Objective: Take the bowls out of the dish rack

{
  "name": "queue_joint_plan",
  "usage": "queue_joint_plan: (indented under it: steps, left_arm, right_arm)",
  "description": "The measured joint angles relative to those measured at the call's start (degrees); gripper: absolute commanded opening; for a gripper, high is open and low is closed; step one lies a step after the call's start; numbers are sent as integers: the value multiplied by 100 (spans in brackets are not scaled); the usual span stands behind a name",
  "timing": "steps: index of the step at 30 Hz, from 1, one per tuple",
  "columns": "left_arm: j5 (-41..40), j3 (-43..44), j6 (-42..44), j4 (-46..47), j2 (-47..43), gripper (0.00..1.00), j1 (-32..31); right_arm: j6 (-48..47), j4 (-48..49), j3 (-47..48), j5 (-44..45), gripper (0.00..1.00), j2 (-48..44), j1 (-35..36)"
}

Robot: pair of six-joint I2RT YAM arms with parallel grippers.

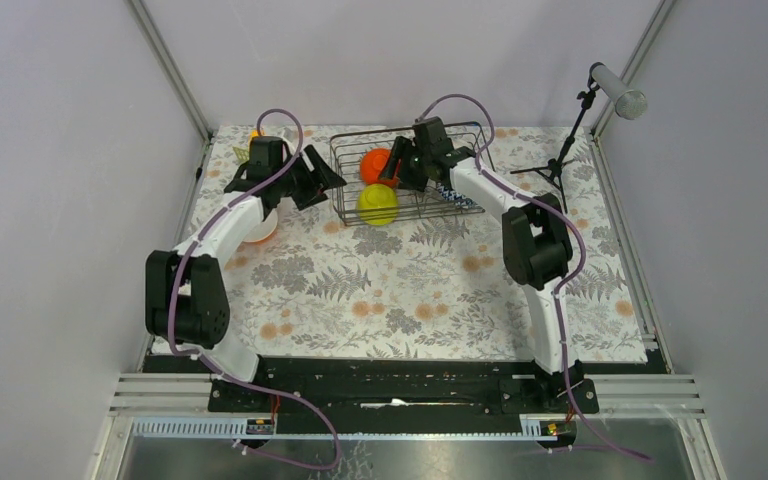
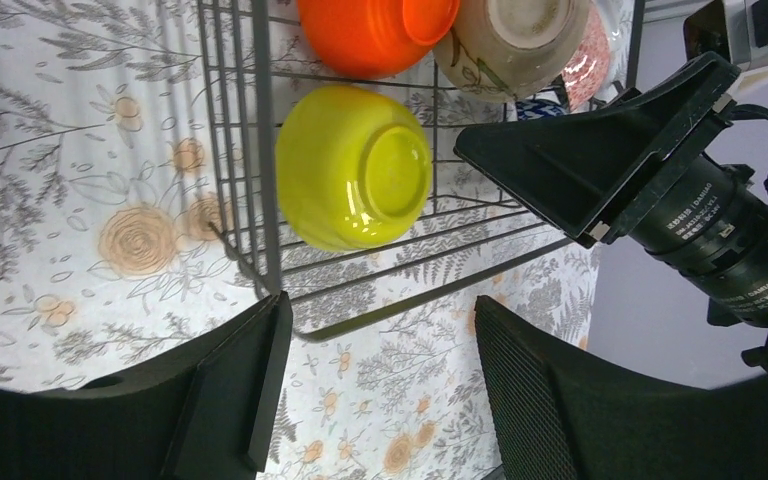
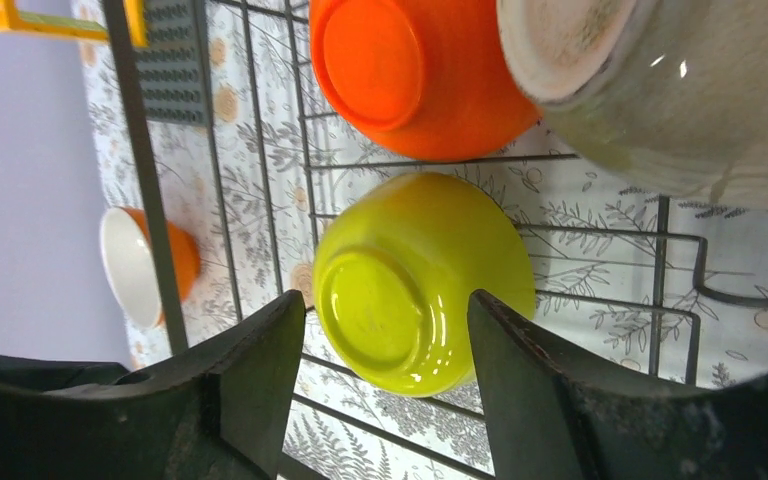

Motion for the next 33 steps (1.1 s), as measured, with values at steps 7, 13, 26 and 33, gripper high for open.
queue_joint_plan:
  steps: [7, 13, 26, 33]
  left_arm:
    - [63, 640, -136, -98, 501, 73, -138]
    - [39, 1069, -92, -350, 715, 73, -243]
    - [-487, 2354, 634, -1119, 1676, 63, -739]
    - [-866, 2605, 1056, -1567, 1812, 64, -730]
  right_arm:
    - [164, 262, -55, -258, 66, -35, -116]
    - [-107, 79, -50, -205, 70, -35, -105]
    - [-686, -28, -227, 46, 76, -483, -98]
    - [-664, -68, -225, 20, 88, -459, -92]
